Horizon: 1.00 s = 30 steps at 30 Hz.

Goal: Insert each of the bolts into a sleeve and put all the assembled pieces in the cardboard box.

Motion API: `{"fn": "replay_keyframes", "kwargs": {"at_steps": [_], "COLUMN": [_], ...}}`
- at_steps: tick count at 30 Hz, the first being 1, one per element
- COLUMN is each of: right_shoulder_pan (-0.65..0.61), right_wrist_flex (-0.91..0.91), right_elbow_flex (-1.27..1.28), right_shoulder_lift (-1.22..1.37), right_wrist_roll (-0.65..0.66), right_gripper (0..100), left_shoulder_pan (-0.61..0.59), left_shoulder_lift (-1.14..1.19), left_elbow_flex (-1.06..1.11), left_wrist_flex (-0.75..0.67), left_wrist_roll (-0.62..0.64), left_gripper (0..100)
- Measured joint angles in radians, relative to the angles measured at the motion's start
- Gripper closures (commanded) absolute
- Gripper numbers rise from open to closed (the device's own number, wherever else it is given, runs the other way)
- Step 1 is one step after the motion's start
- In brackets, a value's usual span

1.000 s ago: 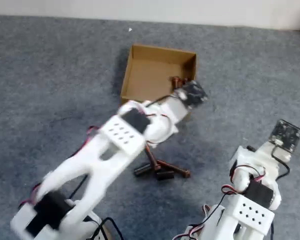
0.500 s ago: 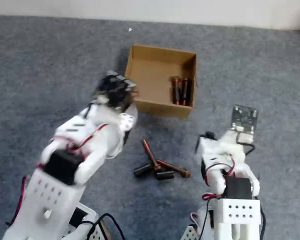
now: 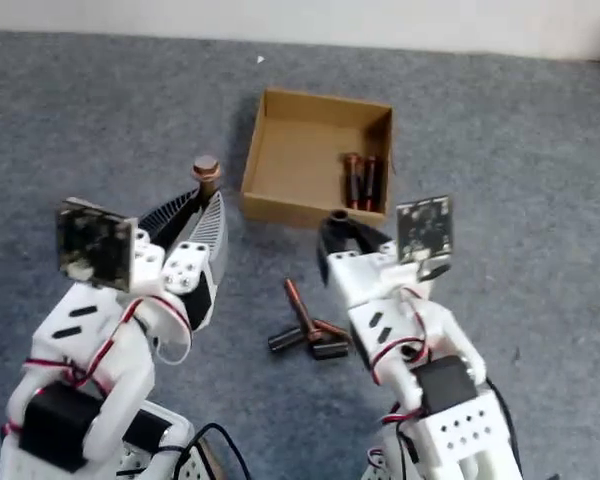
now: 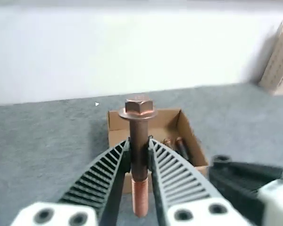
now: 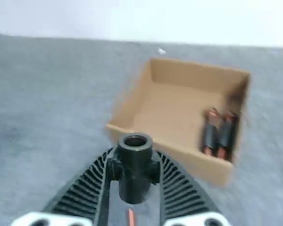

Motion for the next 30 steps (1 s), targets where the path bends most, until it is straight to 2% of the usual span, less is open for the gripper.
{"fn": "replay_keyframes", "kwargs": {"at_steps": [7, 11, 17, 22, 30], "right_shoulder_pan": [-0.126, -0.169, -0.204, -0.207, -0.207], "right_wrist_flex": [-0.301, -0.436, -0.624, -0.675, -0.675], "right_elbow_flex": [0.207, 0.311, 0.443, 0.485, 0.491], "right_shoulder_lift": [0.0, 0.0, 0.0, 0.0, 0.0], "right_wrist_roll": [0.005, 0.115, 0.207, 0.213, 0.213], "right_gripper": [99.3, 99.3, 99.3, 99.3, 99.3], "left_shoulder_pan": [0.0, -0.002, 0.002, 0.005, 0.137], "left_shoulder_lift": [-0.058, -0.075, -0.107, -0.18, -0.229], "left_elbow_flex": [0.003, 0.071, 0.292, 0.457, 0.6], "left_wrist_flex": [-0.037, -0.101, -0.279, -0.42, -0.535], "left_wrist_roll": [0.163, 0.241, 0.261, 0.261, 0.261], "left_gripper": [99, 99, 99, 99, 99]}}
